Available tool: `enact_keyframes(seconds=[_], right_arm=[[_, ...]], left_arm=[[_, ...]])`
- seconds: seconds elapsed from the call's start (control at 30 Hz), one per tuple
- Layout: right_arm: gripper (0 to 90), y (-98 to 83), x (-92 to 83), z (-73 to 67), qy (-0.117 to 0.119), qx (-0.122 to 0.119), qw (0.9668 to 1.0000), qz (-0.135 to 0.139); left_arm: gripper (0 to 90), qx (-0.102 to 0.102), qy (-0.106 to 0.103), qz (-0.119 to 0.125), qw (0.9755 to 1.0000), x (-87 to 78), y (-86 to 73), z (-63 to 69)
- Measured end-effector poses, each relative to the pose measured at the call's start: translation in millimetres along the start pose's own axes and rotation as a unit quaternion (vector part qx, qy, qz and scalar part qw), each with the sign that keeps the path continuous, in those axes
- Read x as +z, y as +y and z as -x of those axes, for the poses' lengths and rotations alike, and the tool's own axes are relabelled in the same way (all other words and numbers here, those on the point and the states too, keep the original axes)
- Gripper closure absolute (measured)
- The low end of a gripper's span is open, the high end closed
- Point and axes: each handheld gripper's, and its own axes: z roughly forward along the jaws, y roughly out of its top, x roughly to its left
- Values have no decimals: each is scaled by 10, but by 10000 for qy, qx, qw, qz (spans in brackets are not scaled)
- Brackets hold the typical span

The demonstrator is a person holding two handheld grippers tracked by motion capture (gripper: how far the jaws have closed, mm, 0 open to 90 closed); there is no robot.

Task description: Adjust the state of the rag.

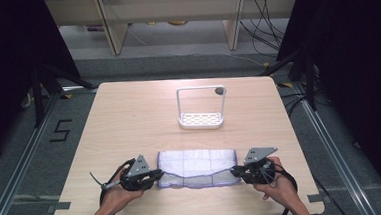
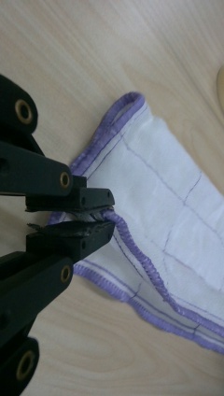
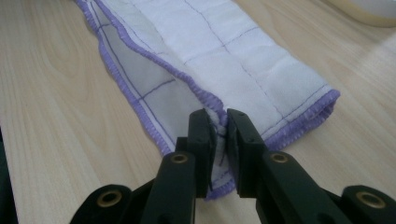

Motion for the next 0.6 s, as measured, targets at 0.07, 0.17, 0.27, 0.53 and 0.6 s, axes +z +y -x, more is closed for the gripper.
enact_keyframes(seconds=[0.07,0.17,0.27,0.53,0.6], right_arm=[[797,-20,-25,-7,52,-52,9999,-132],[739,-89,-1,-35,66,1,9998,-168],[677,-146,-51,-55,98,55,9998,-154],[489,-74,-206,64,-394,1088,9921,477],[486,-16,-163,178,-623,1120,9905,508]], left_arm=[[816,93,-21,-73,9999,-7,-13,21],[788,109,-28,-87,9999,-20,-33,55],[767,88,-182,-88,9998,-47,-63,104],[485,-439,-56,484,9978,-247,210,-139],[477,-593,140,468,9970,-194,301,-290]])
